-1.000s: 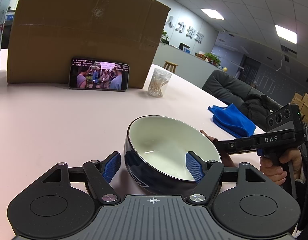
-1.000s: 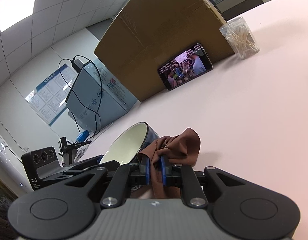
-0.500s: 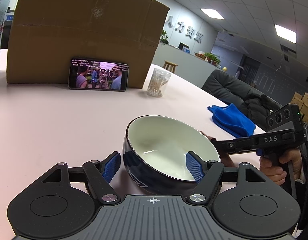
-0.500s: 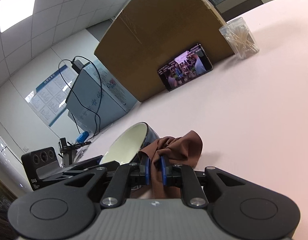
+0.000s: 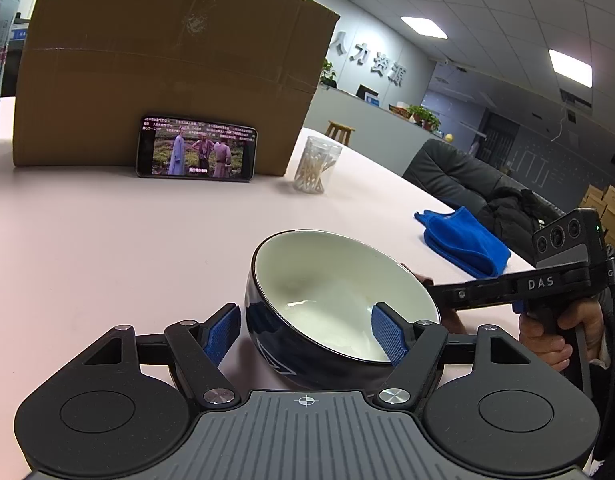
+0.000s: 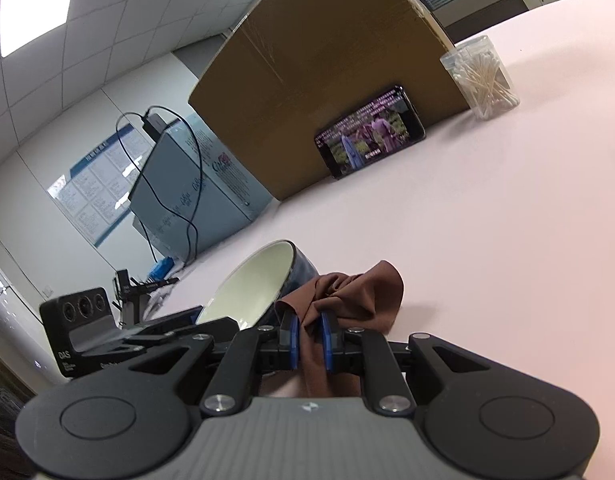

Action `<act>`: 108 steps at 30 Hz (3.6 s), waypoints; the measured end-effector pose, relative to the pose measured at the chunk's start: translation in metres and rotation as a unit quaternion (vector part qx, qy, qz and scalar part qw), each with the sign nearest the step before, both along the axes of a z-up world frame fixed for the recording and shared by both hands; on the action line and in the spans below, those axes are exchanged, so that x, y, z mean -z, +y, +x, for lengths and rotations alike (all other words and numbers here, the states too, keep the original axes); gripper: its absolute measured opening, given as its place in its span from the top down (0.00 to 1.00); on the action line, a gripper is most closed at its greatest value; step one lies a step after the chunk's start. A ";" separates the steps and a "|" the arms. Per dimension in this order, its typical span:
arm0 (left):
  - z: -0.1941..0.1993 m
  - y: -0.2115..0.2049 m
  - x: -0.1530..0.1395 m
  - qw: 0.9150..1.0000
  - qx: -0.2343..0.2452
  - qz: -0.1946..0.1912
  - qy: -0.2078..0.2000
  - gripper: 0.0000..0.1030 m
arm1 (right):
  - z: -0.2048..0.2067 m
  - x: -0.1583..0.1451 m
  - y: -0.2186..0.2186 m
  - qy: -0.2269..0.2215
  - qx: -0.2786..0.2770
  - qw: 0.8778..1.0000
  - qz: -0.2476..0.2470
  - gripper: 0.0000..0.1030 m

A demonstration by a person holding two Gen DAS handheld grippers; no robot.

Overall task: Clean bowl
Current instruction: 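Rub the brown cloth along the bowl's outer wall with the right gripper, then slide the cloth in the right gripper down the bowl's outer wall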

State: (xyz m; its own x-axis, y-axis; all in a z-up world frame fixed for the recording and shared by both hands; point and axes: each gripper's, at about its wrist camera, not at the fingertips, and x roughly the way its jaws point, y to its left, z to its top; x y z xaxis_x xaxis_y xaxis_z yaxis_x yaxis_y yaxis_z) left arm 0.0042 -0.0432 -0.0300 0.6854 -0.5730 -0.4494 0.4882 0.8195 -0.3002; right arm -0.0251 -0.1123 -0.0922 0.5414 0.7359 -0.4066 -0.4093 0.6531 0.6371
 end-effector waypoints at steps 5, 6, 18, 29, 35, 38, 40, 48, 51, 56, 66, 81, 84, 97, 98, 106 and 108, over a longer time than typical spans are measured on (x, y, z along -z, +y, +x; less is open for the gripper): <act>-0.001 0.001 0.000 1.000 0.000 0.000 0.001 0.29 | -0.003 -0.003 -0.001 -0.010 -0.004 1.000 0.001 0.86; -0.001 0.001 0.000 1.000 0.000 0.000 0.001 0.29 | -0.004 -0.004 -0.002 -0.015 -0.004 1.000 0.006 0.86; -0.002 0.003 -0.001 1.000 0.000 -0.001 0.002 0.29 | -0.001 0.000 0.002 -0.001 -0.005 1.000 -0.008 0.86; -0.004 0.005 -0.002 1.000 0.000 -0.001 0.002 0.29 | -0.002 -0.002 -0.001 -0.011 -0.003 1.000 0.002 0.86; -0.003 0.005 -0.002 1.000 0.000 -0.001 0.002 0.29 | -0.002 -0.001 0.002 -0.006 -0.008 1.000 -0.012 0.86; -0.003 0.006 -0.002 1.000 0.000 -0.001 0.002 0.29 | -0.004 -0.003 -0.003 -0.016 -0.005 1.000 0.009 0.86; -0.003 0.006 -0.002 1.000 0.000 -0.001 0.002 0.29 | -0.005 -0.005 -0.005 -0.023 -0.002 1.000 0.019 0.86; -0.003 0.006 -0.001 1.000 0.000 -0.001 0.002 0.29 | -0.002 -0.003 -0.001 -0.013 -0.006 1.000 0.003 0.86; -0.003 0.006 -0.001 1.000 0.000 -0.001 0.002 0.29 | -0.002 -0.002 0.002 -0.007 -0.009 1.000 -0.011 0.86; -0.002 0.004 -0.001 1.000 0.000 -0.001 0.002 0.29 | -0.004 -0.003 -0.001 -0.015 -0.007 1.000 0.001 0.86; -0.003 0.003 -0.001 1.000 0.000 0.000 0.001 0.29 | -0.004 -0.005 -0.007 -0.025 -0.003 0.999 0.033 0.86; -0.003 0.003 -0.001 1.000 0.000 -0.001 0.003 0.29 | -0.008 -0.009 -0.010 -0.046 -0.004 0.997 0.059 0.86; -0.003 0.003 -0.001 1.000 0.000 -0.001 0.003 0.29 | -0.007 -0.009 -0.009 -0.045 -0.008 0.997 0.058 0.86; -0.002 0.004 0.000 1.000 0.001 -0.002 0.004 0.29 | -0.005 -0.005 -0.006 -0.026 0.000 0.999 0.037 0.86; -0.002 0.004 0.000 1.000 0.001 -0.002 0.004 0.29 | -0.006 -0.006 -0.007 -0.032 0.000 0.999 0.043 0.86; -0.001 0.005 0.000 1.000 0.001 -0.002 0.004 0.29 | -0.008 -0.007 -0.006 -0.042 -0.008 0.998 0.053 0.86; -0.001 0.005 0.000 1.000 0.001 -0.002 0.004 0.29 | -0.007 -0.007 -0.006 -0.041 -0.006 0.998 0.051 0.86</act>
